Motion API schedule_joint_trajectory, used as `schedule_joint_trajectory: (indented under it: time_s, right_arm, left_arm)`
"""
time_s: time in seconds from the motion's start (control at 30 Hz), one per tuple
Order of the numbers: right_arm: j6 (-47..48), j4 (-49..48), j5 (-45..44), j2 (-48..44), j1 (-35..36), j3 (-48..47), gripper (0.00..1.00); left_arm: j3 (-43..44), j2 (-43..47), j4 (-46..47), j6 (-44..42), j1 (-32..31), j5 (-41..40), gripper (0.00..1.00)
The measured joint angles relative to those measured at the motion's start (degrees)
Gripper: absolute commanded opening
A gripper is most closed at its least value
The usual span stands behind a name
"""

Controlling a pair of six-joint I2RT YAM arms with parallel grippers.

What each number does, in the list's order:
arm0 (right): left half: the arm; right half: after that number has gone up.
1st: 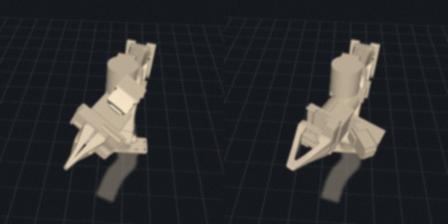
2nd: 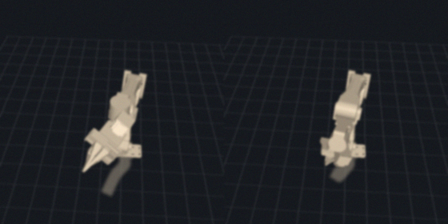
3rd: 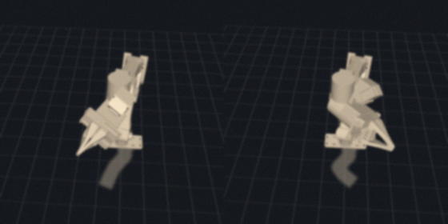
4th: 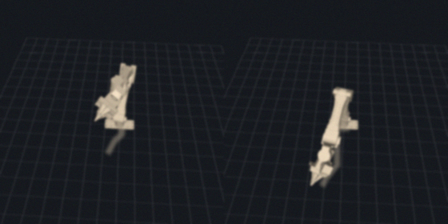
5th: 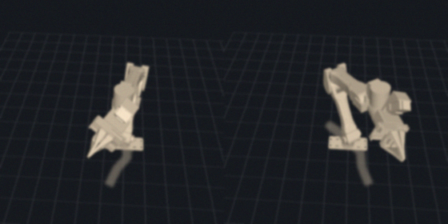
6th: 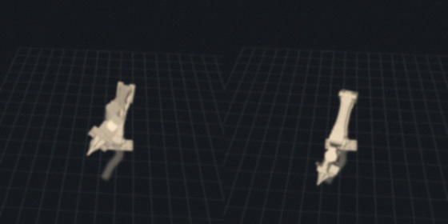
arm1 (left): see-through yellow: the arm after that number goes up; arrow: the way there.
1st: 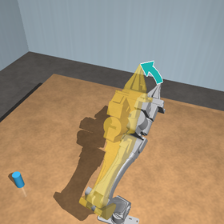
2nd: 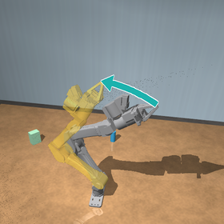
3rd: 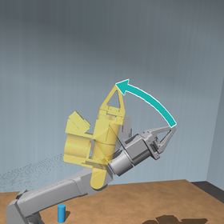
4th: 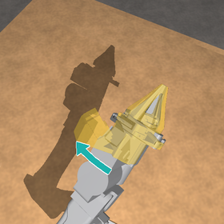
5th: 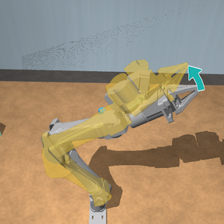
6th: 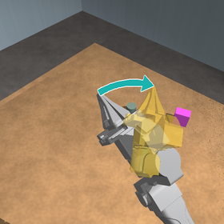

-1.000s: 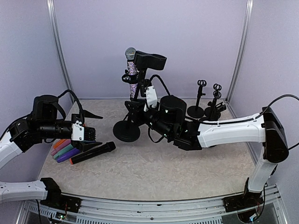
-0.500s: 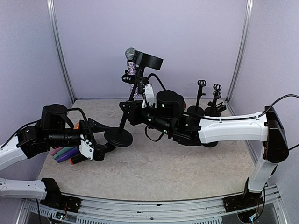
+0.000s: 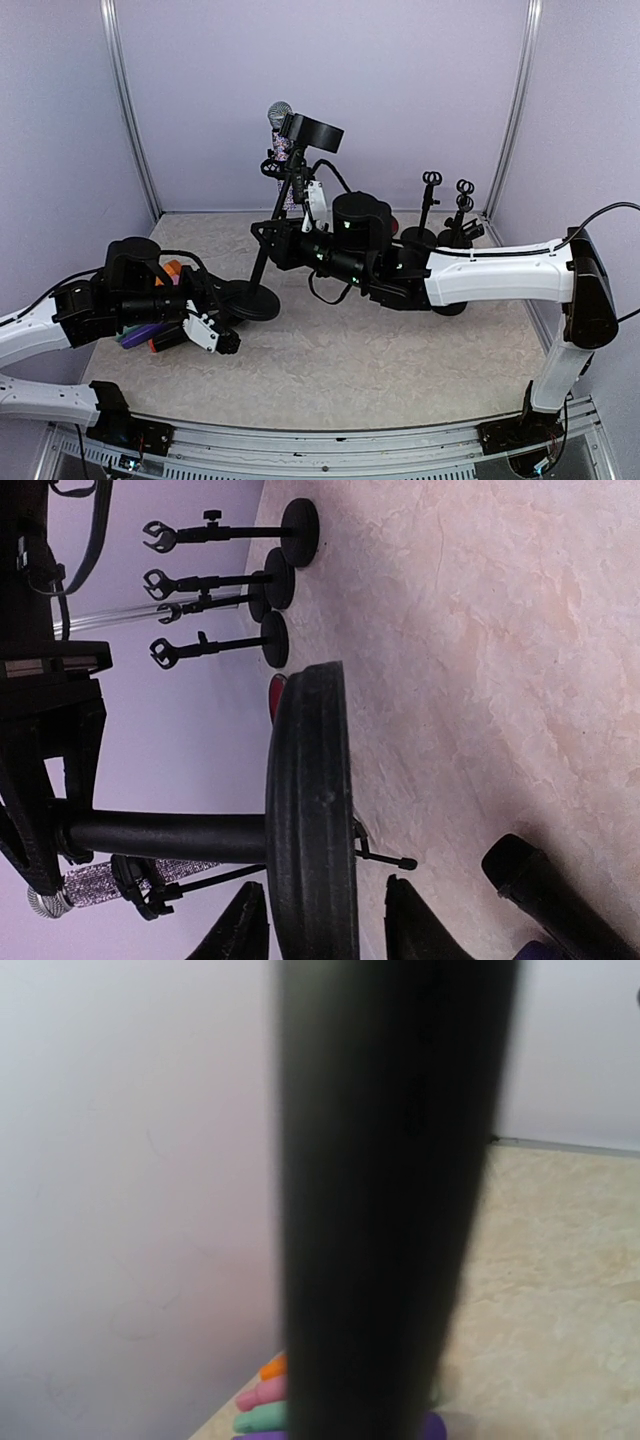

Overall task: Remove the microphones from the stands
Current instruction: Pass from the right arm to the left, then unscrew the knob on the stand of the microphone stand.

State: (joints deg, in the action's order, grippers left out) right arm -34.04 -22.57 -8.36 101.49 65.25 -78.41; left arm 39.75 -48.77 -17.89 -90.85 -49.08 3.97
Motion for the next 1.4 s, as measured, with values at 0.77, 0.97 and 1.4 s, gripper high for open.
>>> schedule_joint_trajectory:
  time_s: [0.77,0.97,1.4]
  right_arm:
    - [-0.3,-12.7,36.8,-1.8,-5.9,-0.5,0.0]
    - [-0.5,-15.8,47.0,-1.8,-6.6,-1.4,0.14]
    - [4.3,-8.6,12.7,-10.4,-1.9,4.5,0.8]
  left_arm:
    - [-0.7,6.7,7.0,7.2,-0.6,7.1,0.0]
    - [-2.3,8.4,10.6,7.2,-1.2,11.6,0.0]
    - [-8.9,7.9,18.4,4.4,-0.4,1.7,0.0]
